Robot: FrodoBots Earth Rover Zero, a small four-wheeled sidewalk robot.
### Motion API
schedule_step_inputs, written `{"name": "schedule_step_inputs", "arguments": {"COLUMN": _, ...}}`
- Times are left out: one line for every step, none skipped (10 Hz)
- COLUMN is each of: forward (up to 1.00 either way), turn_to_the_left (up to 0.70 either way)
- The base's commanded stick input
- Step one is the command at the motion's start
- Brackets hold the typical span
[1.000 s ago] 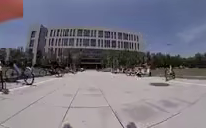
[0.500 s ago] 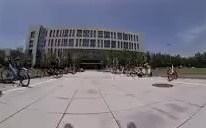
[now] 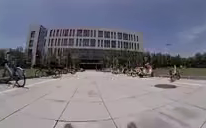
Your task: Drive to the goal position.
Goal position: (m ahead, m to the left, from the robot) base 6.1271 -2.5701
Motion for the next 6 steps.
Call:
{"name": "schedule_step_inputs", "arguments": {"forward": 0.45, "turn_to_the_left": 0.00}}
{"name": "schedule_step_inputs", "arguments": {"forward": 0.45, "turn_to_the_left": 0.00}}
{"name": "schedule_step_inputs", "arguments": {"forward": 0.45, "turn_to_the_left": 0.00}}
{"name": "schedule_step_inputs", "arguments": {"forward": 0.45, "turn_to_the_left": 0.00}}
{"name": "schedule_step_inputs", "arguments": {"forward": 0.45, "turn_to_the_left": 0.00}}
{"name": "schedule_step_inputs", "arguments": {"forward": 0.45, "turn_to_the_left": 0.00}}
